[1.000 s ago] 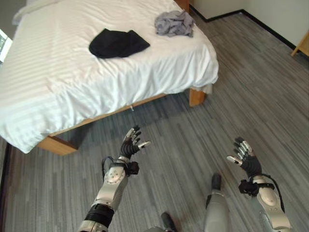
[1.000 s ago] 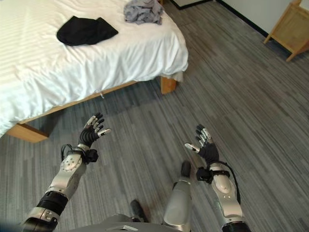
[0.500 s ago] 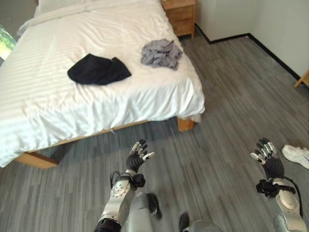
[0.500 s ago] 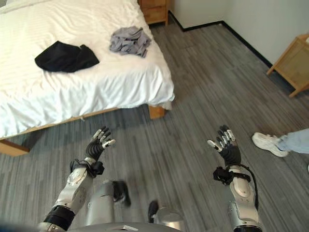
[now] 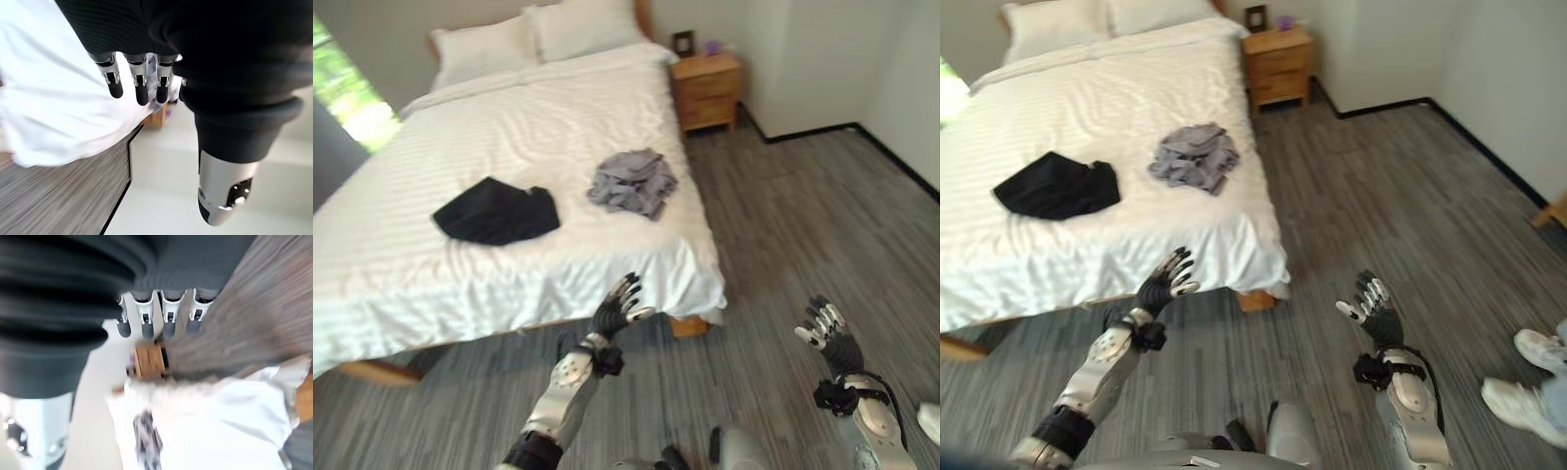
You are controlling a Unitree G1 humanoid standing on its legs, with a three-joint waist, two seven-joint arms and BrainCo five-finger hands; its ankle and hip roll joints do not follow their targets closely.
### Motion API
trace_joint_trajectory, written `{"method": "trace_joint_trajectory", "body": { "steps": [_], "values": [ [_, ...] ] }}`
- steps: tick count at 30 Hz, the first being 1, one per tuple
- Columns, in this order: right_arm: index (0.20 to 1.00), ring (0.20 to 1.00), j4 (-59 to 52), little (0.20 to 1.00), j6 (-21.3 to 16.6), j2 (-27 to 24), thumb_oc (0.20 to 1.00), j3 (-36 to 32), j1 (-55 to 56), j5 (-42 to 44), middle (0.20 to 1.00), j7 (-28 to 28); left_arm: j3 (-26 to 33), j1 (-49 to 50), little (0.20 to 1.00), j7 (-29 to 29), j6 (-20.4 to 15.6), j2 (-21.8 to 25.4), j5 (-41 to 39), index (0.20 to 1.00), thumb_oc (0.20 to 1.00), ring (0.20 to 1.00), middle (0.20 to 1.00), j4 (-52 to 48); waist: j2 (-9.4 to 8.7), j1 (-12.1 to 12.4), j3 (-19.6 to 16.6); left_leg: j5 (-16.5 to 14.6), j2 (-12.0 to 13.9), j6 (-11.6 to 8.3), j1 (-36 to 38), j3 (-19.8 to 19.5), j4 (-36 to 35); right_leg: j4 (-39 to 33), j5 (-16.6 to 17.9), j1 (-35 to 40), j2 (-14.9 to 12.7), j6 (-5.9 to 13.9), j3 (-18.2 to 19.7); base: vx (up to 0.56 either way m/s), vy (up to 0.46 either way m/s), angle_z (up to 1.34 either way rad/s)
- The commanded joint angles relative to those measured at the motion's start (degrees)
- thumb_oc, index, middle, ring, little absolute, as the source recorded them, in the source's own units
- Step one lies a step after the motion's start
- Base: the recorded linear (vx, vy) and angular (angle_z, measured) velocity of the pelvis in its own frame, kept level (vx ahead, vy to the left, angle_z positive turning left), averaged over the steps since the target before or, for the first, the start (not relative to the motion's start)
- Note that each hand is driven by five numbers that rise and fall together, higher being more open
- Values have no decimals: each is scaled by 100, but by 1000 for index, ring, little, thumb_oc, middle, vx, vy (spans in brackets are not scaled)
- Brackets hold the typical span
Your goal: Pick up bed clothes into laundry basket.
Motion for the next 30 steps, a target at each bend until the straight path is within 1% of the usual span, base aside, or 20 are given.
{"method": "trace_joint_trajectory", "body": {
  "steps": [1,2,3,4,5,6,8,11,12,13,15,16,17,19,20,21,25,26,27,30],
  "values": [
    [1000,1000,-323,1000,-361,-215,1000,-621,-471,27,1000,91,242,1,1000,-210,-334,365,-131,1000,1000,1000,1000,-202,-104,-263,263,584,126,-734,293,-218,-496,-3192,1695,1279,424,68,584,348,-386,113],
    [1000,1000,-347,1000,-379,-291,1000,-751,-472,21,1000,91,227,-8,1000,-280,-356,396,-102,1000,1000,1000,1000,-189,-153,-321,255,496,105,-776,331,-449,-466,-3605,1711,1303,522,176,1059,380,-349,131],
    [1000,1000,-354,1000,-417,-427,1000,-967,-469,10,1000,81,183,-39,1000,-344,-381,442,-49,1000,1000,1000,1000,-77,-218,-441,237,390,90,-809,329,-777,-368,-4030,1747,1273,707,304,1754,389,-425,241],
    [1000,1000,-416,1000,-370,-625,1000,-1347,-293,-62,1000,165,72,41,1000,-613,-273,488,13,1000,1000,1000,1000,-118,-348,-443,197,292,43,-826,352,-1256,-242,-3845,1812,1327,816,360,2060,335,-415,291],
    [1000,1000,-344,1000,-377,-749,1000,-1422,-368,-203,1000,102,62,151,1000,-649,-274,481,124,1000,1000,1000,1000,-138,-430,-351,194,257,55,-826,390,-1290,-232,-3813,1970,1315,751,358,1828,256,-358,349],
    [1000,1000,-311,1000,-352,-1023,1000,-1595,-456,-316,1000,121,37,308,1000,-776,-214,480,114,1000,1000,1000,1000,-205,-462,-275,175,264,92,-857,388,-1386,-195,-3824,1937,1401,716,344,1704,123,-174,269],
    [1000,1000,-209,1000,-334,-1134,1000,-1726,-459,-356,1000,84,35,434,1000,-838,-177,464,78,1000,1000,1000,1000,-219,-479,-269,153,265,104,-879,407,-1470,-215,-3859,1986,1468,725,325,1632,90,-182,130],
    [1000,1000,-96,1000,-381,-1825,1000,-2092,-605,-288,1000,98,43,731,1000,-1081,-71,524,-286,1000,1000,1000,1000,-327,-497,-81,132,423,286,-1054,338,-1660,-248,-4178,1879,1865,782,209,1218,73,-283,67],
    [1000,1000,-82,1000,-402,-1850,1000,-2131,-597,-255,1000,68,-2,712,1000,-1108,-53,537,-338,1000,1000,1000,1000,-336,-512,-61,129,500,329,-1087,277,-1659,-290,-4221,1873,1907,767,177,1120,-25,-242,129],
    [1000,1000,-149,1000,-455,-1827,1000,-2282,-501,-149,1000,43,-17,657,1000,-1086,-57,557,-350,1000,1000,1000,1000,-355,-523,-96,124,581,461,-1112,188,-1497,-292,-4245,1812,2006,706,134,835,-69,-202,134],
    [1000,1000,-474,1000,-547,-1345,1000,-2212,-394,192,1000,95,114,586,1000,-931,-94,514,-404,1000,1000,1000,1000,-359,-486,-132,177,864,749,-1209,52,-966,-454,-4262,1689,2088,729,24,471,-111,-156,110],
    [1000,1000,-478,1000,-545,-1338,1000,-2208,-394,190,1000,93,118,589,1000,-930,-92,521,-405,1000,1000,1000,1000,-363,-489,-140,173,874,751,-1213,54,-972,-470,-4264,1689,2088,732,20,464,-78,-71,118],
    [1000,1000,-577,1000,-543,-1141,1000,-2082,-416,311,1000,163,212,640,1000,-865,-95,493,-443,1000,1000,1000,1000,-421,-463,-138,159,902,723,-1203,66,-1040,-586,-4337,1689,2117,758,13,429,-6,-40,85],
    [1000,1000,-722,1000,-521,-521,1000,-1692,-262,649,1000,471,633,759,1000,-671,-245,441,-513,1000,1000,1000,1000,-577,-431,-60,136,986,707,-1191,72,-1156,-792,-4433,1699,2153,805,15,335,-5,-38,30],
    [1000,1000,-781,1000,-436,-225,1000,-1441,-46,634,1000,718,1218,1018,1000,-511,-384,385,-568,1000,1000,1000,1000,-735,-429,-9,127,994,690,-1189,91,-1208,-839,-4438,1659,2181,809,21,307,0,0,0],
    [1000,1000,-782,1000,-435,-223,1000,-1436,-48,633,1000,717,1224,1023,1000,-510,-381,389,-568,1000,1000,1000,1000,-741,-435,-15,111,1014,686,-1188,72,-1208,-847,-4444,1674,2161,805,19,308,0,0,0],
    [1000,1000,-449,1000,-273,442,1000,-709,212,1041,1000,1106,2579,1480,1000,343,-930,-12,-550,1000,1000,1000,1000,-757,-485,181,146,963,664,-1190,69,-1234,-772,-4397,1625,2186,766,-6,302,2,10,-4],
    [1000,1000,-403,1000,-234,492,1000,-600,234,1065,1000,1122,2769,1516,1000,523,-997,-101,-535,1000,1000,1000,1000,-675,-487,207,146,952,657,-1188,90,-1237,-784,-4382,1621,2194,755,-10,295,12,35,-26],
    [1000,1000,-419,1000,-215,522,1000,-414,233,1061,1000,1112,3036,1506,1000,963,-1195,-207,-599,1000,1000,1000,1000,-612,-485,251,174,936,642,-1190,150,-1241,-798,-4355,1608,2237,746,-10,272,9,29,10],
    [1000,1000,-629,1000,-220,342,1000,-244,146,926,1000,1111,3203,1477,1000,1311,-1305,-187,-298,1000,1000,1000,1000,-597,-478,270,151,961,626,-1191,224,-1224,-884,-4343,1614,2241,739,-2,280,14,32,19]
  ]
}}
